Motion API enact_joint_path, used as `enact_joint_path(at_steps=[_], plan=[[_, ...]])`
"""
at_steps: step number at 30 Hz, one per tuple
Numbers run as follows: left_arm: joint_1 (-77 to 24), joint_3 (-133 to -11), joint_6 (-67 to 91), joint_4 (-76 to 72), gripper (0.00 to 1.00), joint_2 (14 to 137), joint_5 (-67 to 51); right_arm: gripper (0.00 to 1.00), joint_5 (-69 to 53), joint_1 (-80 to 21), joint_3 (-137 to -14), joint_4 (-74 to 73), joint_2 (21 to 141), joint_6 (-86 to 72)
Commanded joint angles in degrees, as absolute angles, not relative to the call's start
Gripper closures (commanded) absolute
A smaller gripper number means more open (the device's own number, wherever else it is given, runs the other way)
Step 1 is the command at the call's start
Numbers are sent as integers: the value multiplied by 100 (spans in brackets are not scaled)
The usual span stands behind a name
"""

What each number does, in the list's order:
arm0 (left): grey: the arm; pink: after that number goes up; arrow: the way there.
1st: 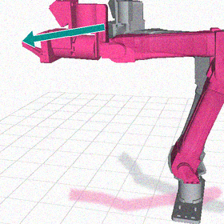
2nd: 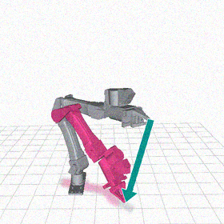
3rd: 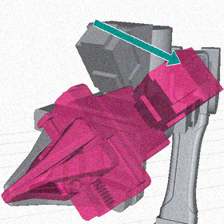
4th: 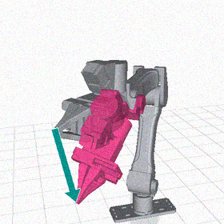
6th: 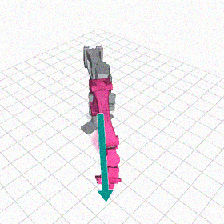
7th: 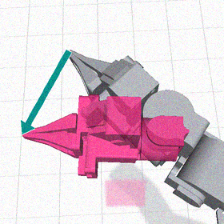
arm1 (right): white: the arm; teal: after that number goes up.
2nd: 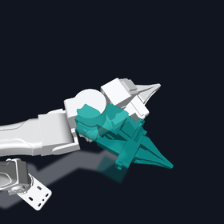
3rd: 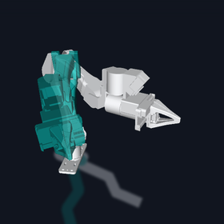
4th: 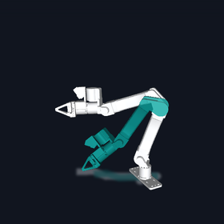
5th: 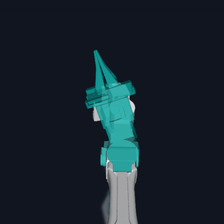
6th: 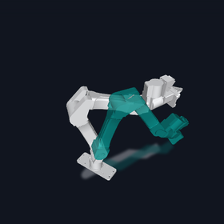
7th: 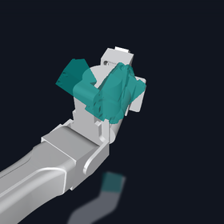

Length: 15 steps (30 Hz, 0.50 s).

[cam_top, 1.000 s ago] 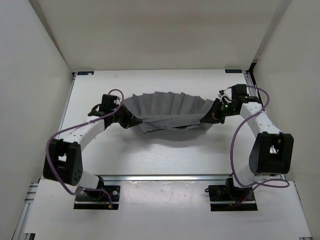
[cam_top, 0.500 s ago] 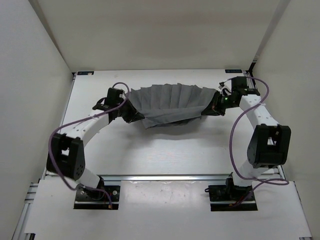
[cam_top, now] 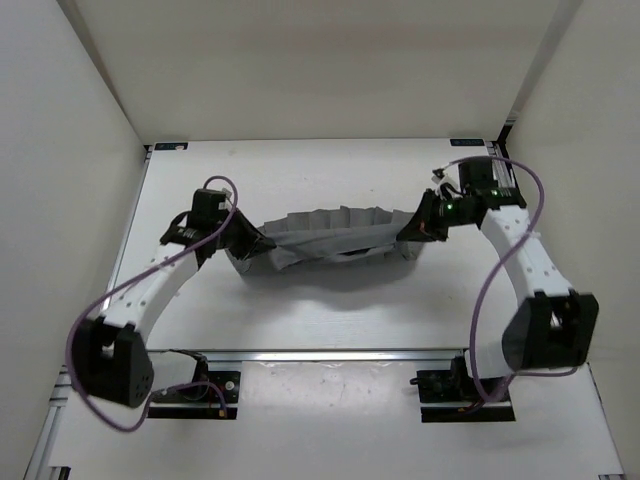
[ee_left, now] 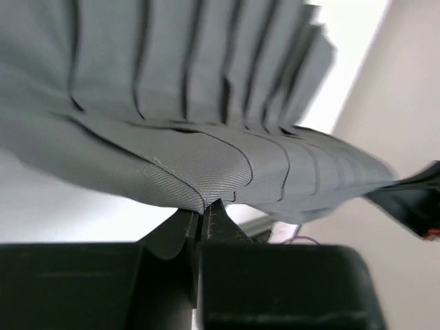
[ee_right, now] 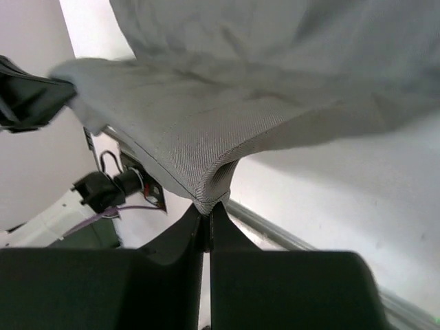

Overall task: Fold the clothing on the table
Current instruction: Fold the skirt

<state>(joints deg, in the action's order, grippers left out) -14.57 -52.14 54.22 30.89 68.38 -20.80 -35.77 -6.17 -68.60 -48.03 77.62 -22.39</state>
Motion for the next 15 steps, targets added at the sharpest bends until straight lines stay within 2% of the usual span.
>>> enact_joint_path(at_steps=[1,2,4,5,6,7,9,10,11,12,15], plan=[[-1196,-5633,5212,2927,83,7643,-1548,100,-3584,-317,-7583,-4081,8724,-2285],[-1169,-5869,5177,2866,83,7994,-1460,100,-3656,-247,-7802,-3826,8919,-2363],[-994,-6178,5142,2796,92,8557,-1188,100,-3682,-71,-8233,-3614,9830,-2399],[-967,-6344,5150,2778,91,8900,-1126,95,-3952,-36,-8583,-3464,10105,-2408],[-897,-6633,5142,2725,83,9138,-1047,91,-4042,-9,-8761,-3419,10656,-2400],[-818,-6723,5185,2655,66,9497,-1011,73,-4095,-9,-9172,-3436,11148,-2426],[-783,-7056,5386,2480,59,10052,-1141,53,-4201,-9,-9989,-3524,11819,-2461],[-730,-7101,5570,2374,49,10168,-1212,46,-4253,-9,-10141,-3507,12091,-2426],[-695,-7223,5642,2234,45,10308,-1195,36,-4010,-26,-10308,-3307,12111,-2391],[-677,-7407,5738,2145,36,10414,-1152,32,-3773,-96,-10231,-3000,12033,-2365],[-545,-7935,5819,2267,34,10433,-1344,31,-3981,-202,-10318,-2917,11717,-2391]])
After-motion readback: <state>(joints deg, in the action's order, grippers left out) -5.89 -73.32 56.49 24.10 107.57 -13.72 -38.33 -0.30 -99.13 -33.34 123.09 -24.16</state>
